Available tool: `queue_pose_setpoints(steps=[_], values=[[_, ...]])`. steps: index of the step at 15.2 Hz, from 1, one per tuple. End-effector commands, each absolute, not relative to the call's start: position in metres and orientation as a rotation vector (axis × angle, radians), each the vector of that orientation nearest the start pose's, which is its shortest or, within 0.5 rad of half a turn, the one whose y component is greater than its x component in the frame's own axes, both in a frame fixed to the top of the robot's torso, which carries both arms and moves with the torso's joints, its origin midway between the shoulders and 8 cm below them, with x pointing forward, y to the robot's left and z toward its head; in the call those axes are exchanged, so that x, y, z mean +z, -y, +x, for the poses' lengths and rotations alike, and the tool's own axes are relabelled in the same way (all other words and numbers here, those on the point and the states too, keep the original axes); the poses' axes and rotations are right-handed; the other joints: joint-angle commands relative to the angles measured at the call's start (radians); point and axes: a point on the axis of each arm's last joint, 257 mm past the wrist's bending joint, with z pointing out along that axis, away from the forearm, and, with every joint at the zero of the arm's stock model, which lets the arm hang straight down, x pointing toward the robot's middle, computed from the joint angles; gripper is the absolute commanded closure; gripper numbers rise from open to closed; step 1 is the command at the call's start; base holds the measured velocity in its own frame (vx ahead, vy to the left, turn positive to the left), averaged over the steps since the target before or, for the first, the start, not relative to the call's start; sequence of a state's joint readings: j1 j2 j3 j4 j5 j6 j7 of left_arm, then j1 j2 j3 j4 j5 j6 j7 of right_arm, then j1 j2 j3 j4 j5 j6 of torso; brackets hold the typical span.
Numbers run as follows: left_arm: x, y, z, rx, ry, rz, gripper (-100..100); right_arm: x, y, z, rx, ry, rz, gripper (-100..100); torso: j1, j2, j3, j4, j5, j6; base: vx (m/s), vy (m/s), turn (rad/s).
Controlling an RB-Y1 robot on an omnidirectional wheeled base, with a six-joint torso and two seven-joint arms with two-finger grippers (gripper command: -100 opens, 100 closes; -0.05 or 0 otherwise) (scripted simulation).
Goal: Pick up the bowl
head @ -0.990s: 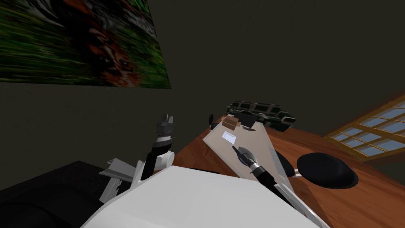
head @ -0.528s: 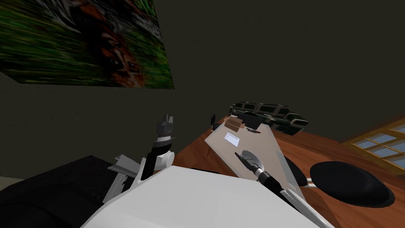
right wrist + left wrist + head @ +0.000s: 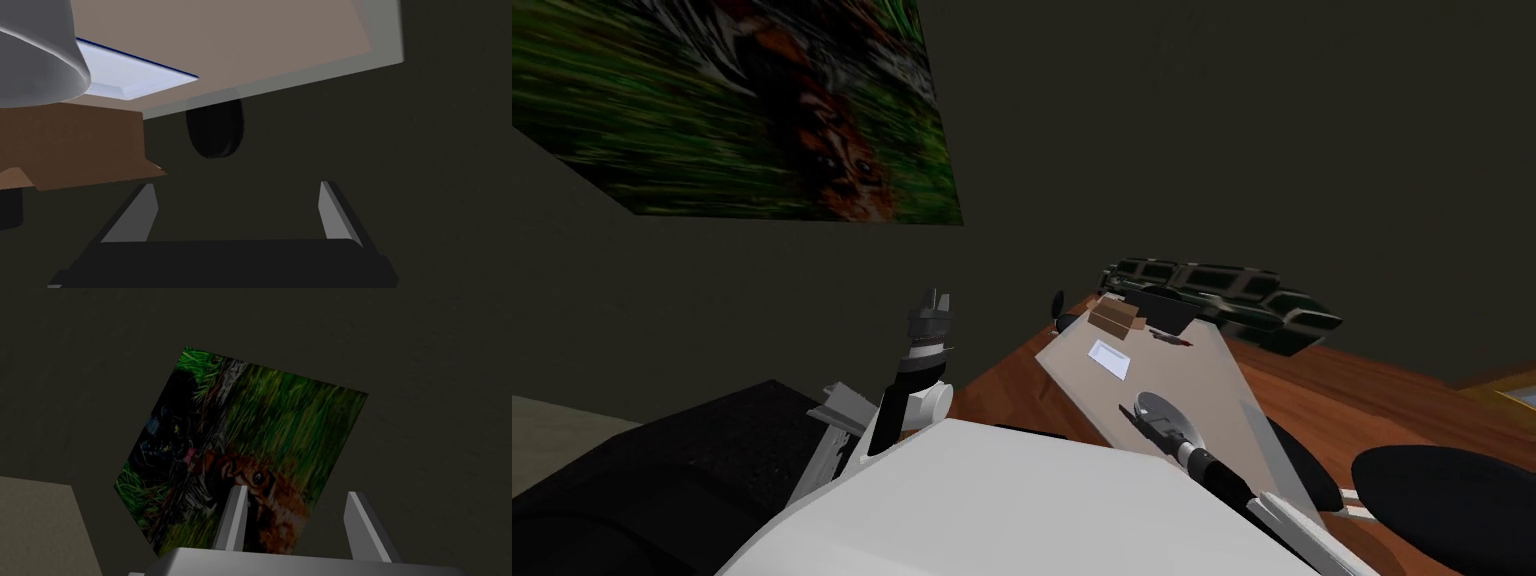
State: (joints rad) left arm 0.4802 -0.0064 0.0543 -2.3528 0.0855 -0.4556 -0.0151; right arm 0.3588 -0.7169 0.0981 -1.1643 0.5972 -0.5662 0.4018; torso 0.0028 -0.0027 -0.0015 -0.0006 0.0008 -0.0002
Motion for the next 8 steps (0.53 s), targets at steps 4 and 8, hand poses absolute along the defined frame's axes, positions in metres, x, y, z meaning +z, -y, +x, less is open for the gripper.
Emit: queue_pose_setpoints(steps=[4,8], values=[[0.056,-0.302,0.332,-1.308,-0.524,-0.662,0,-0.458,0.46,0.285,0.128,-2.187,-0.291,-100,-0.001,0.001,0.001,0.0,0.0,0.0,0.022,0.018,0.06],[0.056,-0.302,0.332,-1.308,-0.524,-0.662,0,-0.476,0.49,0.258,0.042,-2.276,-0.426,-100,-0.001,0.001,0.0,0.0,0.0,0.0,0.036,0.026,0.099]])
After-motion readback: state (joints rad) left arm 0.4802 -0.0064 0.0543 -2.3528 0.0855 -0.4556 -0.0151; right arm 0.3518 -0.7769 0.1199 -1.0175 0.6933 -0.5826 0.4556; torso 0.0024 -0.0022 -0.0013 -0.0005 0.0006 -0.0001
